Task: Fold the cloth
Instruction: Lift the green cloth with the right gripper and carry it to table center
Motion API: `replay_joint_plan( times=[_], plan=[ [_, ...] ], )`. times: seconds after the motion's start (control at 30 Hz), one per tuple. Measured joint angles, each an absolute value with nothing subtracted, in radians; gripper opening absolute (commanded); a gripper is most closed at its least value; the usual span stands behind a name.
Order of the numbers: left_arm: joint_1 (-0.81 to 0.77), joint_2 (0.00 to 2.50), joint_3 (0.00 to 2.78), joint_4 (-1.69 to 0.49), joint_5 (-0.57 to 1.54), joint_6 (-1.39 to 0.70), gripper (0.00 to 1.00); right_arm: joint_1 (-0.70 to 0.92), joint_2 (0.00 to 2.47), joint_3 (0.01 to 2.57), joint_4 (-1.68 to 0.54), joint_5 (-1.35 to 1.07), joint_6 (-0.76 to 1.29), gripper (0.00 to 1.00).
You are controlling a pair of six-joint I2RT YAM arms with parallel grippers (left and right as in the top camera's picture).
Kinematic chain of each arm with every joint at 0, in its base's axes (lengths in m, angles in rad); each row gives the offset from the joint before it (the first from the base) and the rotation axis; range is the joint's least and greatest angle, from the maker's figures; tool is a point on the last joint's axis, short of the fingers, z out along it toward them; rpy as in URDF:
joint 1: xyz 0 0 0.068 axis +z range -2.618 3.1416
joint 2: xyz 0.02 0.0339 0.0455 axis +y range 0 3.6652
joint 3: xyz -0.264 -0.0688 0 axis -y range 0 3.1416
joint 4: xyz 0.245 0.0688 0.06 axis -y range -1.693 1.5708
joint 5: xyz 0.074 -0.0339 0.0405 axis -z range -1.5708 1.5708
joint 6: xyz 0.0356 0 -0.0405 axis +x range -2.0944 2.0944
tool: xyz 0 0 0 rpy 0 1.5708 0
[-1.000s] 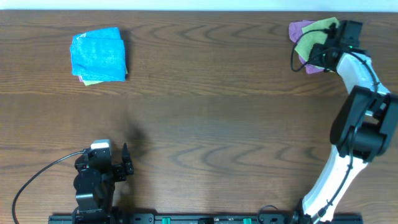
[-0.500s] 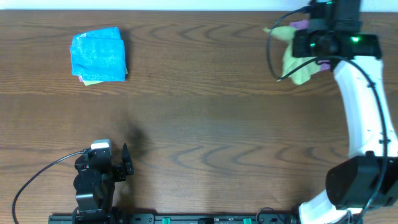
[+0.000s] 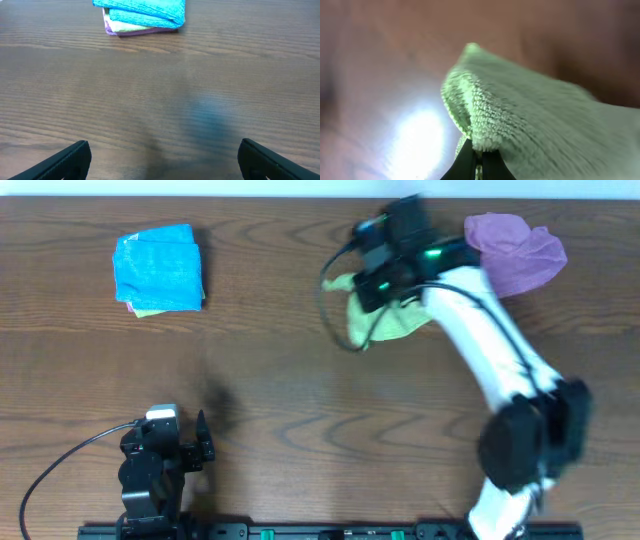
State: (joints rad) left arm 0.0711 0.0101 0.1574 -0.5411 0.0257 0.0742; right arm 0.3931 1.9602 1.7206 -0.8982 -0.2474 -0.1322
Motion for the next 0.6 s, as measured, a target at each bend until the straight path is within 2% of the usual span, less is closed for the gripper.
replay_joint_plan(
  times=[0.13, 0.17, 0.2, 0.23, 0.27, 0.43, 0.6],
  plan=[
    [0.071, 0.010, 0.157, -0.541, 0.026, 0.074, 0.95, 0.494, 2.106, 1.712, -0.966, -0.362, -0.206, 0.01],
    [0.071, 0.010, 0.157, -0.541, 0.025, 0.074, 0.95, 0.521, 2.127, 1.707, -0.987, -0.386, -0.221, 0.10],
    [0.071, 0.010, 0.157, -0.541, 0.026, 0.074, 0.95, 0.539, 2.138, 1.704, -1.004, -0.402, -0.226, 0.43],
    [0.071, 0.010, 0.157, -0.541, 0.026, 0.074, 0.95, 0.567, 2.143, 1.699, -1.019, -0.417, -0.243, 0.82],
    [0.071, 0.010, 0.157, -0.541, 0.025, 0.074, 0.95, 0.583, 2.141, 1.699, -1.024, -0.427, -0.247, 0.99],
    [0.071, 0.010, 0.157, -0.541, 0.026, 0.074, 0.95, 0.655, 2.059, 1.699, -1.031, -0.455, -0.265, 0.99],
    [0.071, 0.010, 0.157, -0.541, 0.026, 0.074, 0.95, 0.659, 1.929, 1.699, -1.095, -0.417, -0.265, 0.99]
  ],
)
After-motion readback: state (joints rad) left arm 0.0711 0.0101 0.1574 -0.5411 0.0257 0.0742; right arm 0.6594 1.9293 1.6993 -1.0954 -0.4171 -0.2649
